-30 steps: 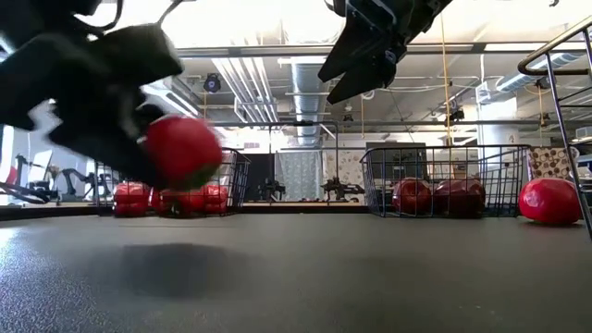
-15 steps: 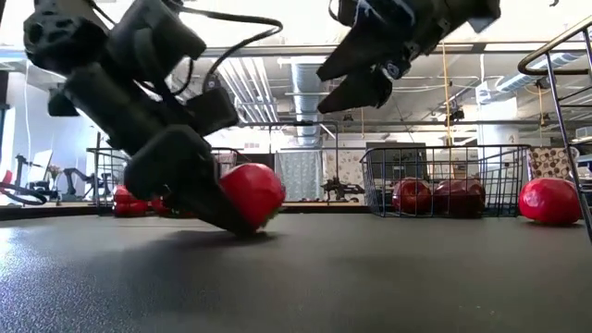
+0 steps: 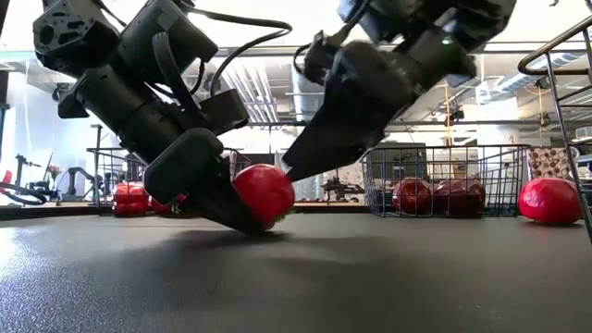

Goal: Sort produce into baskets
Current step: Put the tomato into the gold wire basket

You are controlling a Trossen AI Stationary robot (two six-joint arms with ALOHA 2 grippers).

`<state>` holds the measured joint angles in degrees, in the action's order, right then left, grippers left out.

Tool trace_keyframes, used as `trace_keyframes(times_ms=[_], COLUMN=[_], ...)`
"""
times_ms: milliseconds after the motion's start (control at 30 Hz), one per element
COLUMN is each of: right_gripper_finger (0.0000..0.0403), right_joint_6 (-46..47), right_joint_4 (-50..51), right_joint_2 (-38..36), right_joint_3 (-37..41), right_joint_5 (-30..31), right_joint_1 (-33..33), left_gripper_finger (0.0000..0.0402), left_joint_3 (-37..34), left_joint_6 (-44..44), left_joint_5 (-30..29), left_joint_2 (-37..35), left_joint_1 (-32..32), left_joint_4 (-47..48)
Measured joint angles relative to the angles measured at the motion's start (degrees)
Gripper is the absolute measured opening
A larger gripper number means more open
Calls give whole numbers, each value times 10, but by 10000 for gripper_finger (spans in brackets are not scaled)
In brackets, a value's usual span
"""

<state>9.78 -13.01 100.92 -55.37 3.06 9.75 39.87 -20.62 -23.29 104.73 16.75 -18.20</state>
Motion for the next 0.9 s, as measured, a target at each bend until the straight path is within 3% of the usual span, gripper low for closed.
trace_keyframes(times_ms=[133, 367, 900], right_gripper_finger=[373, 373, 373], right_joint_6=[-39, -64, -54], right_joint_4=[57, 128, 159], right_joint_2=[18, 42, 79], right_joint_3=[-51, -112, -116], right_joint_5=[7, 82, 91], right_joint_1=[0, -1, -9], left_gripper_finger=[305, 313, 314], left_joint_3=[-1, -1, -1], left_joint_6=[-1, 2, 1], left_joint_5=[-2, -3, 1], left_joint_2=[0, 0, -2], left_joint_1=[0, 0, 1], left_joint_4=[2, 2, 6])
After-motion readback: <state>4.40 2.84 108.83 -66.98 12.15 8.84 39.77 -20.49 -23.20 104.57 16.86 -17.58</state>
